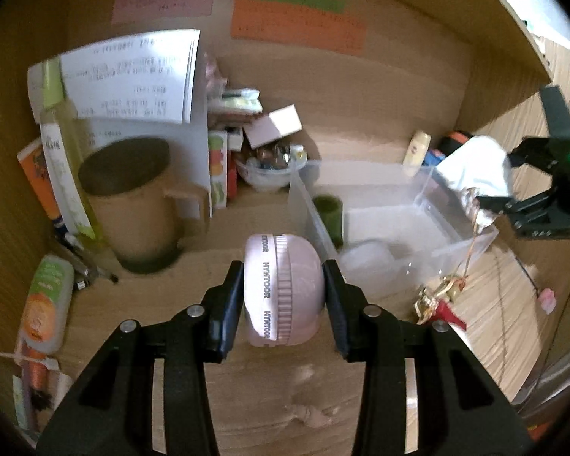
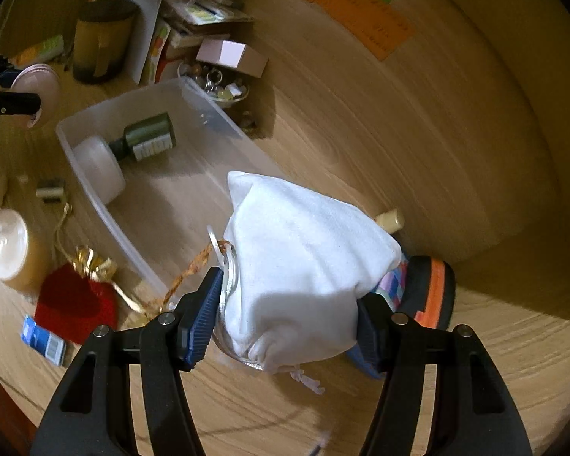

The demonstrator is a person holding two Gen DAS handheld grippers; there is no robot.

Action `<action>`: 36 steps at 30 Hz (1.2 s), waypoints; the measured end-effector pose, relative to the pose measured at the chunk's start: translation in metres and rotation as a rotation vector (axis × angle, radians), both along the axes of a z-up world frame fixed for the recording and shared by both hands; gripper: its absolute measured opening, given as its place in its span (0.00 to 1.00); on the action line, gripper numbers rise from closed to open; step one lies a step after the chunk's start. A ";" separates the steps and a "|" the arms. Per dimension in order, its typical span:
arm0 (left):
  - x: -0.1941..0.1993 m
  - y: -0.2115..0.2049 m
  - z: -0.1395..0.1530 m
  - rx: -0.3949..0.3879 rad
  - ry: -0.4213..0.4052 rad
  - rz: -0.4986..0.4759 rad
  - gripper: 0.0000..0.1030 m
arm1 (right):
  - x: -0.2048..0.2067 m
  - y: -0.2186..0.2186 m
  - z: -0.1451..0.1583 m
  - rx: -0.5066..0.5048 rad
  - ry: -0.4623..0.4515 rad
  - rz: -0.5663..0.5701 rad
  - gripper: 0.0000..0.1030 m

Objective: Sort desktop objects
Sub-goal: 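Lift and carry the pink speaker and white pouch over the clear box with both tools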

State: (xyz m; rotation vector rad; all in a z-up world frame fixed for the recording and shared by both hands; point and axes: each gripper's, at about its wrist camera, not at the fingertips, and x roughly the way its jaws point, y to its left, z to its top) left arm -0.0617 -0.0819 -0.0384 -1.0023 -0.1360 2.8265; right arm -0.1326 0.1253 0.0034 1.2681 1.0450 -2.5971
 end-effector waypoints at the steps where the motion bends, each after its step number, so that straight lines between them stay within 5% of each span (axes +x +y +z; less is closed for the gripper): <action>1: -0.001 0.001 0.003 -0.003 0.006 -0.003 0.39 | -0.002 0.001 0.000 -0.011 0.003 -0.001 0.57; 15: -0.038 0.031 0.034 0.025 0.020 -0.078 0.39 | -0.022 0.014 -0.005 -0.162 0.014 0.000 0.57; 36: -0.100 0.088 0.019 -0.054 -0.063 -0.155 0.39 | -0.043 0.030 -0.019 -0.321 0.003 0.022 0.57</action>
